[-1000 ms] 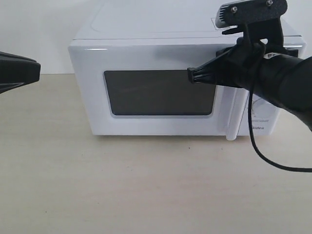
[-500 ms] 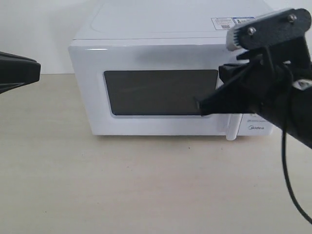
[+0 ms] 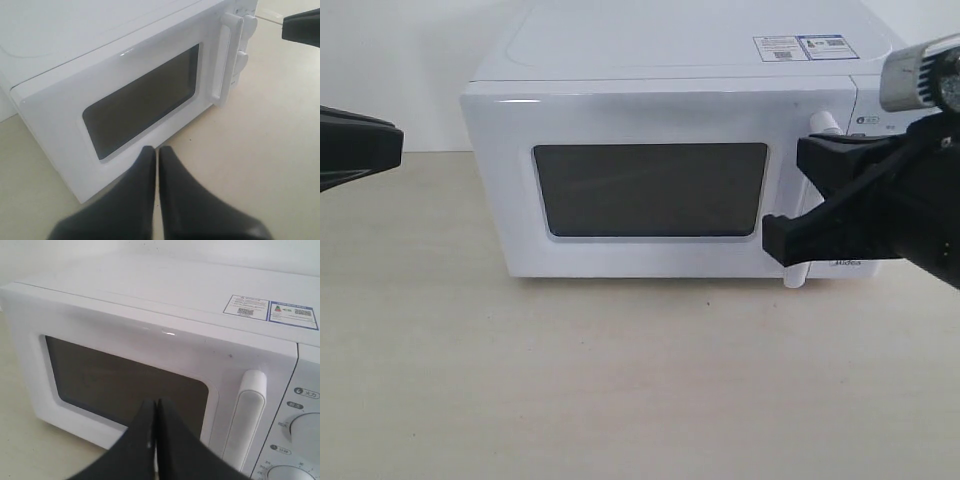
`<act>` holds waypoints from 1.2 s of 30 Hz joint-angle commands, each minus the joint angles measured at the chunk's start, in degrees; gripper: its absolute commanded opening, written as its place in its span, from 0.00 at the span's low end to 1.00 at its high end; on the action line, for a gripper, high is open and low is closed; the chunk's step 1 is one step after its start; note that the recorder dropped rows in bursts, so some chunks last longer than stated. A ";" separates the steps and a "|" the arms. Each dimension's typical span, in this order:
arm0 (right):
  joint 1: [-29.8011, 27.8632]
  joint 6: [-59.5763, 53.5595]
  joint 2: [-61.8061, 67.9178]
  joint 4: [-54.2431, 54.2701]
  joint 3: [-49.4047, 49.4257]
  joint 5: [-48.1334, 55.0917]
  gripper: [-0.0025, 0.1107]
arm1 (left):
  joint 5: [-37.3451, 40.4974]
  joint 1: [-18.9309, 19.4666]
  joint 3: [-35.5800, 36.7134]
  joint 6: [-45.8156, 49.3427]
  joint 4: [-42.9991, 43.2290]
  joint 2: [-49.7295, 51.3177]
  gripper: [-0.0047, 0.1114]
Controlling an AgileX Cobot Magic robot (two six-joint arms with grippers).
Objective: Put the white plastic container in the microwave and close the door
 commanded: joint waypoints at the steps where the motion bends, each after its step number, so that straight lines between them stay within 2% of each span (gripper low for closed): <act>1: 0.09 0.37 -0.54 -0.11 0.32 0.09 0.02 | 0.08 -0.15 0.31 -0.51 -0.02 0.22 0.08; 8: 0.09 0.34 -1.55 -0.11 0.32 0.26 0.02 | 0.08 -0.15 0.31 -0.51 -0.02 0.22 0.08; 14: -0.92 0.07 -12.24 -0.11 0.32 0.52 0.02 | 0.08 -0.15 0.31 -0.51 -0.02 0.22 0.08; 16: -5.58 0.07 -18.40 -0.11 0.41 5.20 0.02 | 0.08 -0.15 0.31 -0.51 -0.02 0.22 0.08; 21: -26.79 0.07 -31.97 -0.11 2.36 25.83 0.02 | 0.08 -0.15 0.31 -0.51 -0.02 0.22 0.08; 23: -32.17 0.07 -36.95 -0.11 5.20 29.00 0.02 | 0.08 -0.15 0.31 -0.51 -0.02 0.22 0.08; 26: -35.94 0.29 -47.08 -0.11 13.80 29.16 0.02 | 0.08 -0.15 0.31 -0.51 -0.02 0.22 0.08; 30: -35.94 0.29 -57.29 -0.11 25.04 26.14 0.02 | 0.08 -0.15 0.31 -0.51 -0.02 0.22 0.08; 36: -35.94 0.89 -58.40 0.01 26.67 28.27 0.02 | 0.08 -0.15 0.31 -0.51 -0.02 0.22 0.08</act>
